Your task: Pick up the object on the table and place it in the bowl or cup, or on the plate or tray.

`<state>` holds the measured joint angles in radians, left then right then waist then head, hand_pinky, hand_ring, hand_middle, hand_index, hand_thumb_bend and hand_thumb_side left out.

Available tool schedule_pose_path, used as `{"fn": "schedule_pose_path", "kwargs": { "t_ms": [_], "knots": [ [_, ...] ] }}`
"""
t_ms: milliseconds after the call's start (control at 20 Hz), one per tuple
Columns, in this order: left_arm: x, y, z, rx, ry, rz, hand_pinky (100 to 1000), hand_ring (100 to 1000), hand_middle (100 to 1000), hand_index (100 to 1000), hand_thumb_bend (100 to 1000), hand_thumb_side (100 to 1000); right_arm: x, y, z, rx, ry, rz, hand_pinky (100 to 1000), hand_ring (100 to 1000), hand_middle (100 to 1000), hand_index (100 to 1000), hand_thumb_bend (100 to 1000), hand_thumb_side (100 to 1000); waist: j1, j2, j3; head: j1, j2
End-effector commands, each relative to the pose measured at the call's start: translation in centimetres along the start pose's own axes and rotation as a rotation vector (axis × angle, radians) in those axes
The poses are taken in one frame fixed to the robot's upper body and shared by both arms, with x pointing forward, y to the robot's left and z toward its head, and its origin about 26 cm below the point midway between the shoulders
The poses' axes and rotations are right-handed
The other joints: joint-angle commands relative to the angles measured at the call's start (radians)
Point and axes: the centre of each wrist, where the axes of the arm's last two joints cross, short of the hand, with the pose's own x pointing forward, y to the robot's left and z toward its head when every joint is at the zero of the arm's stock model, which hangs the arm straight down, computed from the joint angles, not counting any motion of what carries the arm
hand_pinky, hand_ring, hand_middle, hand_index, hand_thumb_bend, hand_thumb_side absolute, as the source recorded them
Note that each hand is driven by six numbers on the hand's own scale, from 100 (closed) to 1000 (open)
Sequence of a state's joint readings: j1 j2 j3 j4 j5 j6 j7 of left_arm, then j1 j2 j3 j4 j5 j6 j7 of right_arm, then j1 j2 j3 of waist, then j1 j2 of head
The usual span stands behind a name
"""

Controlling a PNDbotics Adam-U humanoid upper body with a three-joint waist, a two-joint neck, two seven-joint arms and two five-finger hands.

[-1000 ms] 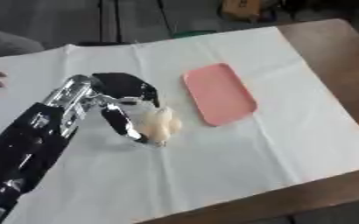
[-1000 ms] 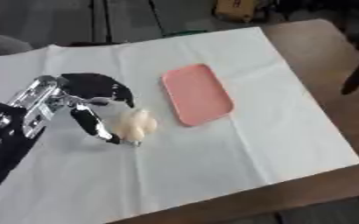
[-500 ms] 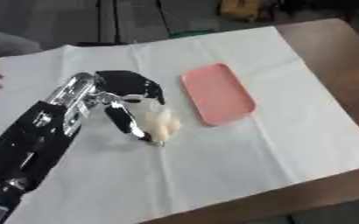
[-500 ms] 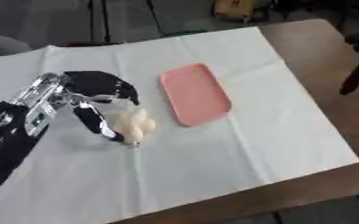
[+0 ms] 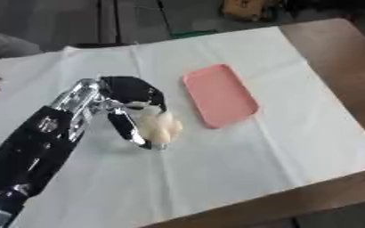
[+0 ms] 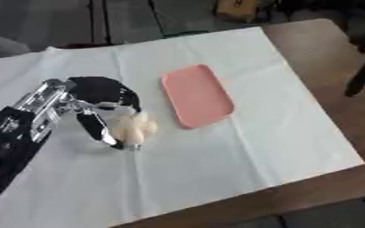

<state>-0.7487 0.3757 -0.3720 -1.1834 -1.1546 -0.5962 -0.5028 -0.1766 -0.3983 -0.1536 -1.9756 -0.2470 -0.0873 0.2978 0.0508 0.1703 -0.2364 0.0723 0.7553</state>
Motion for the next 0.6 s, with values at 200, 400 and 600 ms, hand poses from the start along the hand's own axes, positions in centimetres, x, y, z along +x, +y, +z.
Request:
{"fn": "schedule_pose_path", "kwargs": {
  "t_ms": [200, 400, 600],
  "knots": [
    [-0.27, 1.00, 0.28, 0.043, 0.020, -0.060, 826, 803, 742, 808, 694, 495, 0.46, -0.29, -0.36, 0.005, -0.020, 0.011, 378, 387, 751, 686, 100, 704, -0.004, -0.011, -0.002, -0.003, -0.008],
    [-0.47, 0.90, 0.36, 0.103, 0.059, -0.046, 801, 753, 632, 713, 389, 351, 0.44, -0.30, -0.34, 0.004, -0.020, 0.011, 378, 387, 751, 686, 100, 704, -0.004, -0.011, -0.002, -0.003, -0.009],
    [-0.66, 0.27, 0.33, 0.146, 0.092, -0.009, 788, 716, 575, 651, 179, 296, 0.43, -0.31, -0.33, 0.003, -0.019, 0.011, 378, 386, 751, 686, 100, 704, -0.004, -0.011, -0.002, -0.004, -0.009]
  ]
}}
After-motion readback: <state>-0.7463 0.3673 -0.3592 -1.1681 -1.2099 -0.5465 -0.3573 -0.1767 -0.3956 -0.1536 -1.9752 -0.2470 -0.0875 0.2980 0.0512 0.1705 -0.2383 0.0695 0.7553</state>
